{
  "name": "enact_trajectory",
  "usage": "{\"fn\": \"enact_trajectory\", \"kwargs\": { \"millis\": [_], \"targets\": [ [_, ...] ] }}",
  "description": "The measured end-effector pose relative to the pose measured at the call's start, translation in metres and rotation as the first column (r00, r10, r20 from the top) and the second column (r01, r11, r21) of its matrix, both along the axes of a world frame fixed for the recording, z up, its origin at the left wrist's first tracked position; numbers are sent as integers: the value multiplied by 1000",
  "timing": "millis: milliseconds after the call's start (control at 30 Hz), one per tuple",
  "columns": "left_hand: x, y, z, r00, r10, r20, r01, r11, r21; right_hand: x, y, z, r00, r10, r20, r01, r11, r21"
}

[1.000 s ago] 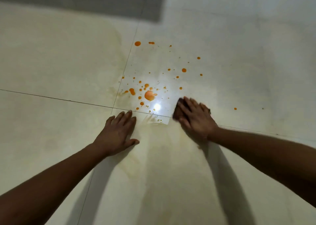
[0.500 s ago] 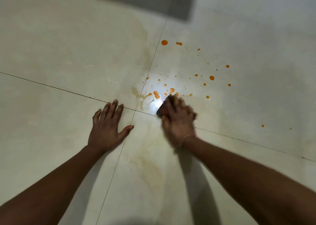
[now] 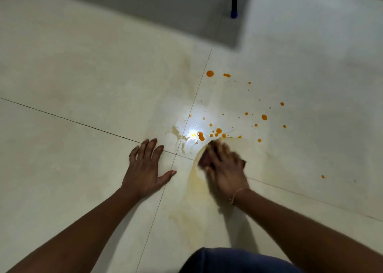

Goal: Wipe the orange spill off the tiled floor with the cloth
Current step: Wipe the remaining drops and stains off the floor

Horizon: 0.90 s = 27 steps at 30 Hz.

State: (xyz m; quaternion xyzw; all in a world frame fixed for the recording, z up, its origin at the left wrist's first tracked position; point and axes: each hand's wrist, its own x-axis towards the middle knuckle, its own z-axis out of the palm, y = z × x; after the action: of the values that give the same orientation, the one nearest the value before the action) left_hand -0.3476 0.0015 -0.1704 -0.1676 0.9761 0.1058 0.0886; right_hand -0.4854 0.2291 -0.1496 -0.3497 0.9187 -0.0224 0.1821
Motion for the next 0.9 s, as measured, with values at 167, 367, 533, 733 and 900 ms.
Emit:
{"fn": "enact_trajectory", "kwargs": {
  "millis": [167,367,533,733,900],
  "targets": [
    [0,-1,-4,994,16,-112,-15,1000,4,55,51,2,953,297,59,-293,953,-73],
    [-1,-1,-5,989,34,-142,-30,999,32,-78,-1,2,954,-293,-67,289,956,-56],
    [-1,-3,-4,984,28,-176,-21,999,43,12,-66,-8,973,228,-29,-229,960,-158],
    [-1,-3,-2,982,20,-188,-14,999,34,-50,26,-4,994,95,-51,-99,990,-95],
    [-1,-4,-7,981,14,-194,-10,1000,18,-26,-87,-8,998,41,-48,-48,985,-165]
  ]
}}
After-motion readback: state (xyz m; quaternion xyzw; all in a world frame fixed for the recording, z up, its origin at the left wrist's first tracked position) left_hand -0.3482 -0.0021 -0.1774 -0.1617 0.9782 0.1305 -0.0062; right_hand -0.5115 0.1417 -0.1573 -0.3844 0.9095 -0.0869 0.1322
